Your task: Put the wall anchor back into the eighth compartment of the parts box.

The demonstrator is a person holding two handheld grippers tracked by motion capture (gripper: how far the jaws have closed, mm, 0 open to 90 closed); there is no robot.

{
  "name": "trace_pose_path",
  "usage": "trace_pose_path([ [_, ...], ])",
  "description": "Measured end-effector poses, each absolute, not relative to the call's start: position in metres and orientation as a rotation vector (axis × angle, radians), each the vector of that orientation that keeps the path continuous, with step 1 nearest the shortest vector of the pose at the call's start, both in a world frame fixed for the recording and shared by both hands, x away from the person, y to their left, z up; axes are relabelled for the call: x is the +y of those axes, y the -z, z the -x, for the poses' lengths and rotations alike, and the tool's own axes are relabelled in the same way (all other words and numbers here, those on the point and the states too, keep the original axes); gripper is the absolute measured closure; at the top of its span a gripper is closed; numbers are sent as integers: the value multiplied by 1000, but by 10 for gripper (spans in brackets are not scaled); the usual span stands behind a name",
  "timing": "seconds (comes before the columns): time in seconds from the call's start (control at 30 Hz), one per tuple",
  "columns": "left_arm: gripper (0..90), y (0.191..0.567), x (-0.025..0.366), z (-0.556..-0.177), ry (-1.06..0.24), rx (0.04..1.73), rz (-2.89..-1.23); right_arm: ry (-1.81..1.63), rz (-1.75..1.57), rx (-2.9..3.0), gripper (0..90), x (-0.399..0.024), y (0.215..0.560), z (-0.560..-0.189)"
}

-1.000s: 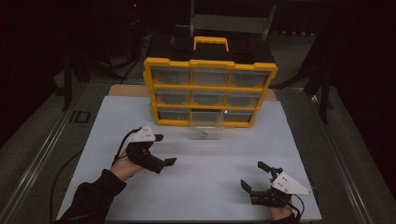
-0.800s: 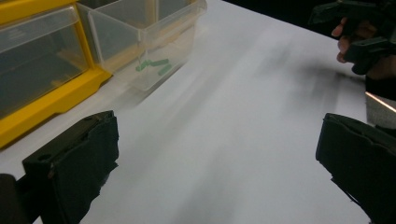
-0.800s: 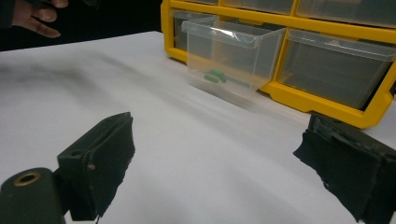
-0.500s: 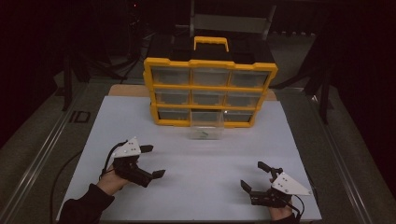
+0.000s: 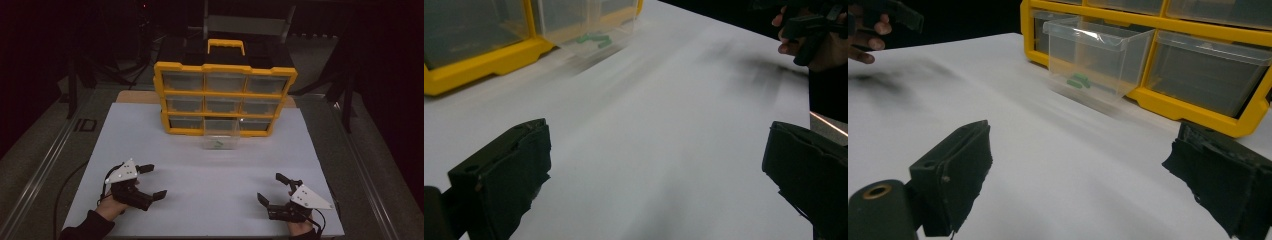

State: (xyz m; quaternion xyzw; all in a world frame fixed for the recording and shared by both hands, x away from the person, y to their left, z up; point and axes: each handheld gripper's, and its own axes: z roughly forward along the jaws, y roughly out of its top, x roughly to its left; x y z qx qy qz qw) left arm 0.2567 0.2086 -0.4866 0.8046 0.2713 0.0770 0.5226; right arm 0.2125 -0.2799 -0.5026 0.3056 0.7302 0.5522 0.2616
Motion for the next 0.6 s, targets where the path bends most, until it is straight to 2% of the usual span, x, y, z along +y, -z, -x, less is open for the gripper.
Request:
trace_pose_path([
  [0.33, 0, 502, 216, -252, -194, 684, -1910, -1491, -829, 1980, 88, -280, 503, -213],
  [0.6, 0, 505, 221, -255, -272, 720, -1882, -1484, -830, 1979, 89, -280, 503, -213],
])
